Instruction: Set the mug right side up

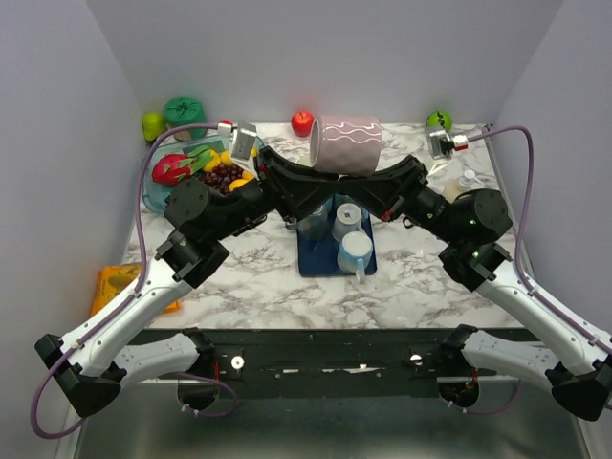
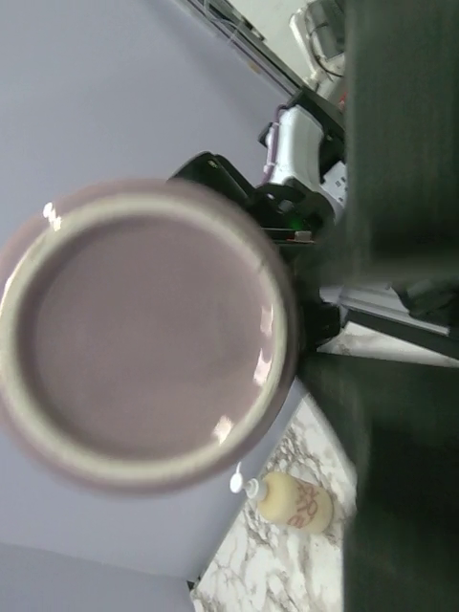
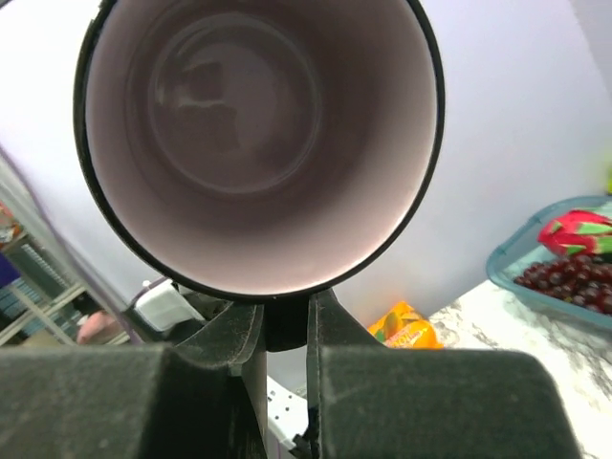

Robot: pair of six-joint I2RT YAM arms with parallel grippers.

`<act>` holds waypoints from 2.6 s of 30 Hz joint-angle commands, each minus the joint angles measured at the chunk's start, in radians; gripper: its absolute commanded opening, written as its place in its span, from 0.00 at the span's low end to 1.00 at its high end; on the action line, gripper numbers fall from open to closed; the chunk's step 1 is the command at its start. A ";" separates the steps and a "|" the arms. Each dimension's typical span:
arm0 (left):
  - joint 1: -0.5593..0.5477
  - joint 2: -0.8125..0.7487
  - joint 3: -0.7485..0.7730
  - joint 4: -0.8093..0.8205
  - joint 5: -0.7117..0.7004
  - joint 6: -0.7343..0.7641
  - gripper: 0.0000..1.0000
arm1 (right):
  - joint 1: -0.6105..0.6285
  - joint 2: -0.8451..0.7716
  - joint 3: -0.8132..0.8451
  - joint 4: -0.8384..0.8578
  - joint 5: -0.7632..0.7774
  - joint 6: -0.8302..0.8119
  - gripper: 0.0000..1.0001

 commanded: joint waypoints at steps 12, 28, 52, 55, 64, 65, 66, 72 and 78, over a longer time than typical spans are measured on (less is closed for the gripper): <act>-0.012 -0.092 -0.011 -0.386 -0.290 0.254 0.99 | -0.017 -0.047 0.251 -0.721 0.768 -0.472 0.01; -0.013 0.032 0.014 -0.667 -0.500 0.329 0.99 | -0.235 0.338 0.354 -1.016 0.887 -0.550 0.01; -0.012 0.205 0.003 -0.735 -0.466 0.343 0.99 | -0.358 0.889 0.382 -0.798 0.733 -0.671 0.01; -0.012 0.205 -0.014 -0.733 -0.470 0.332 0.99 | -0.359 0.919 0.408 -0.809 0.752 -0.664 0.01; -0.013 0.234 -0.027 -0.759 -0.473 0.306 0.99 | -0.359 0.898 0.409 -0.872 0.727 -0.622 0.52; -0.013 0.238 -0.027 -0.764 -0.476 0.300 0.99 | -0.359 0.878 0.402 -0.882 0.715 -0.613 0.55; -0.012 0.247 -0.029 -0.771 -0.476 0.297 0.99 | -0.359 0.870 0.397 -0.888 0.710 -0.607 0.61; -0.016 0.277 -0.032 -0.779 -0.454 0.257 0.99 | -0.359 0.708 0.360 -0.956 0.677 -0.526 0.77; -0.071 0.299 -0.057 -0.745 -0.476 0.207 0.99 | -0.359 0.487 0.299 -1.065 0.603 -0.426 0.86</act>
